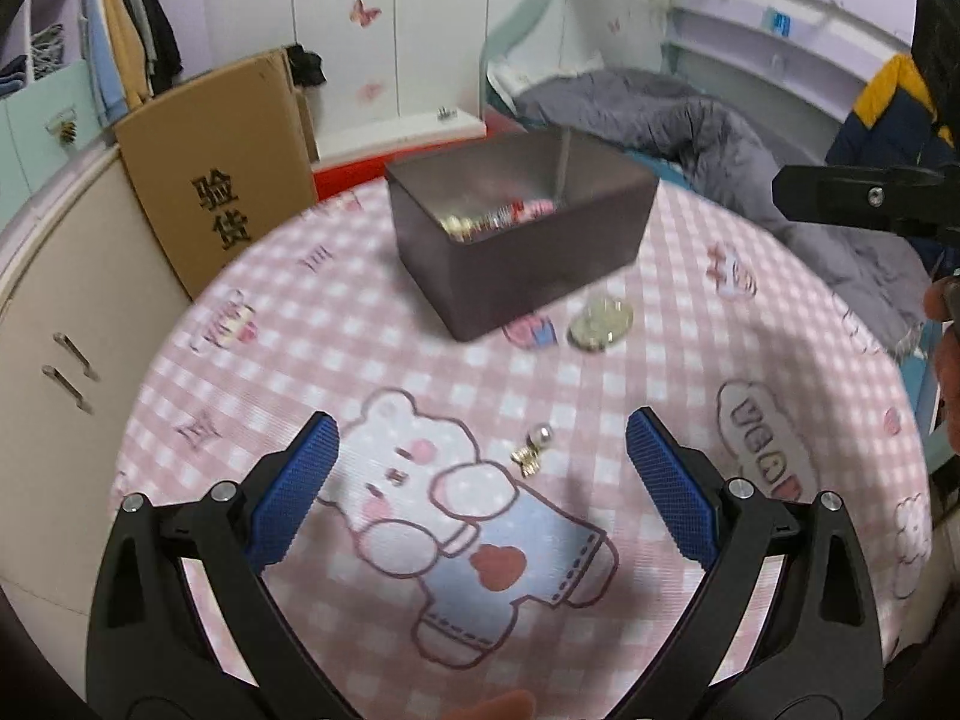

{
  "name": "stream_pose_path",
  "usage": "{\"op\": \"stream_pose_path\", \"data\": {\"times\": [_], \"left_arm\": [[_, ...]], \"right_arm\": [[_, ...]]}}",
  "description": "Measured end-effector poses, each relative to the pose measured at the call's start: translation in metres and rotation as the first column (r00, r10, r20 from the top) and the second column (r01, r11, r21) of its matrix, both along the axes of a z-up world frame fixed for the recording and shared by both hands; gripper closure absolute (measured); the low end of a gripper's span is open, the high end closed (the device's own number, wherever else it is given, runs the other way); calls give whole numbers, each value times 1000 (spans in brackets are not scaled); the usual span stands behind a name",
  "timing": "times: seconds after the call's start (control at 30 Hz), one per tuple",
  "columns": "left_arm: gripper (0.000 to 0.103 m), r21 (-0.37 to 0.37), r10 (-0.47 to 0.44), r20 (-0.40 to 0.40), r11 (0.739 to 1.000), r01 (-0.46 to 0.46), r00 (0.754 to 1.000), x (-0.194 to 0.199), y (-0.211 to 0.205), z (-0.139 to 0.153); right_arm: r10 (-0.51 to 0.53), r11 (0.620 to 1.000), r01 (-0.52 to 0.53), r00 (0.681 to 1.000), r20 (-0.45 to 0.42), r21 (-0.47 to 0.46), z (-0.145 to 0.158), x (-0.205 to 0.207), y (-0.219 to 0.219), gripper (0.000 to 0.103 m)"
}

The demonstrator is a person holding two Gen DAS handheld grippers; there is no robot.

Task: Organize jewelry
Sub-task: 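Grasp the pearl earring with the left tool while the right tool grasps the jade pendant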

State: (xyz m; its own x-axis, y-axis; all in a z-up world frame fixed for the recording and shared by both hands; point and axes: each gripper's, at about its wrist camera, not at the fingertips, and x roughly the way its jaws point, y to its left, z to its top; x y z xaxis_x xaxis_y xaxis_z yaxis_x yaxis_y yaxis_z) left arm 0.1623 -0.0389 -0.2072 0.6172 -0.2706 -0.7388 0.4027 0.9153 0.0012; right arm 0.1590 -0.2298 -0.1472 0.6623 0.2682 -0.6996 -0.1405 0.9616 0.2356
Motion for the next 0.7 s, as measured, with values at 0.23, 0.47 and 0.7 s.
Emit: {"op": "stream_pose_path", "data": {"times": [0.23, 0.47, 0.7], "left_arm": [[29, 5, -30, -80, 1000, 31, 996, 7, -10, -26], [93, -59, -23, -116, 998, 16, 993, 13, -5, -29], [93, -96, 28, -128, 995, -41, 991, 14, 12, -25]], "right_arm": [[5, 1000, -6, 999, -32, -24, -18, 5, 6, 7], [29, 995, -37, 996, -80, -98, -43, 23, 21, 7], [146, 970, -165, 983, -113, -181, -73, 48, 64, 27]]}}
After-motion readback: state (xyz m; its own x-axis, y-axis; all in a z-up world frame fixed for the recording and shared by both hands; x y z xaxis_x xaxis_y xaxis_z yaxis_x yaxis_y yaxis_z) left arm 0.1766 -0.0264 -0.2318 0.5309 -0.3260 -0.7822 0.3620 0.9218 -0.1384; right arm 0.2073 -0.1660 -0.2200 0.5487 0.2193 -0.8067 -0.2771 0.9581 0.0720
